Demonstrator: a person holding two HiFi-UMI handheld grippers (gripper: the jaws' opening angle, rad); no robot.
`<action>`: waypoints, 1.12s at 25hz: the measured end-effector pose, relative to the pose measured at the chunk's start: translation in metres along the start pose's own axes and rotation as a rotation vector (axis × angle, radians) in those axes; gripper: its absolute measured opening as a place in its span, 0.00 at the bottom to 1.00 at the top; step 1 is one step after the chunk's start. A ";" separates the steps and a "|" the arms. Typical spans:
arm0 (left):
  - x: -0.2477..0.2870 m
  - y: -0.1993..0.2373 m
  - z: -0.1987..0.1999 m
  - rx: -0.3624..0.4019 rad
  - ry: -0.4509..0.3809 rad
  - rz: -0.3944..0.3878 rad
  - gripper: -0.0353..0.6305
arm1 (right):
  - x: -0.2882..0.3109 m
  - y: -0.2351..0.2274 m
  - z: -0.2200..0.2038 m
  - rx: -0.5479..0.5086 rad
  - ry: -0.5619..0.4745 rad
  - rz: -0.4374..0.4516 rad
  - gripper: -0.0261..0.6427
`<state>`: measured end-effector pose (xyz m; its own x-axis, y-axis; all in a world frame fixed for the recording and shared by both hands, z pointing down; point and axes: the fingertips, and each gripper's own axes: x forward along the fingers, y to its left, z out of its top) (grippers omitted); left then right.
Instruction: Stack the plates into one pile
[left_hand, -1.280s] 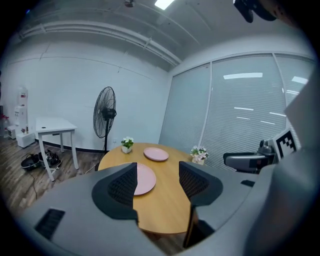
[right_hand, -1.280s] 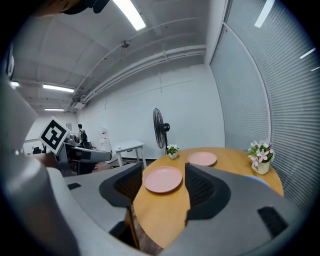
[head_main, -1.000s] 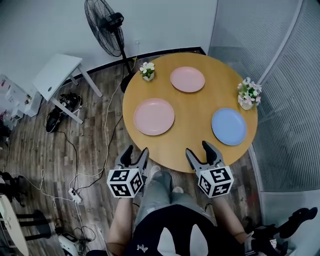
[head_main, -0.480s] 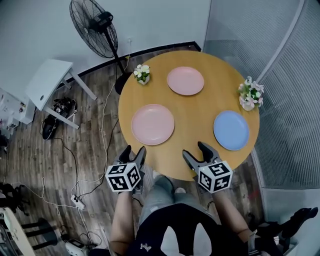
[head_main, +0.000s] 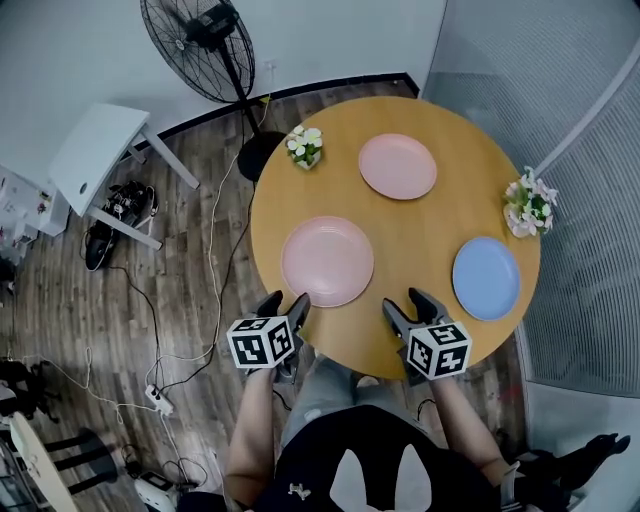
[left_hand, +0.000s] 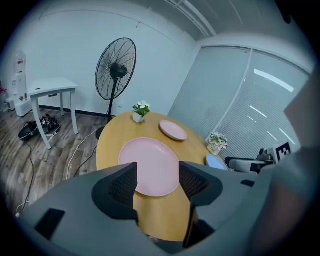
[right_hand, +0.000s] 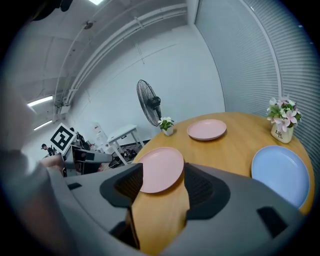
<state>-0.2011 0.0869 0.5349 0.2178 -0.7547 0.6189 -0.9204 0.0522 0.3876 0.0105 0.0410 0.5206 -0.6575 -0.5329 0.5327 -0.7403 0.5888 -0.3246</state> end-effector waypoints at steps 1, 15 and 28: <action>0.004 0.005 0.001 0.000 0.012 0.001 0.43 | 0.007 -0.002 0.000 0.005 0.009 -0.009 0.41; 0.079 0.070 -0.005 -0.002 0.205 -0.021 0.43 | 0.099 -0.024 -0.044 0.160 0.217 -0.057 0.43; 0.133 0.103 -0.022 -0.006 0.359 -0.042 0.43 | 0.147 -0.042 -0.085 0.295 0.325 -0.123 0.38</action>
<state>-0.2600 0.0060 0.6718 0.3569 -0.4783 0.8024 -0.9065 0.0301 0.4211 -0.0429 -0.0106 0.6792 -0.5183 -0.3417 0.7839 -0.8497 0.3090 -0.4272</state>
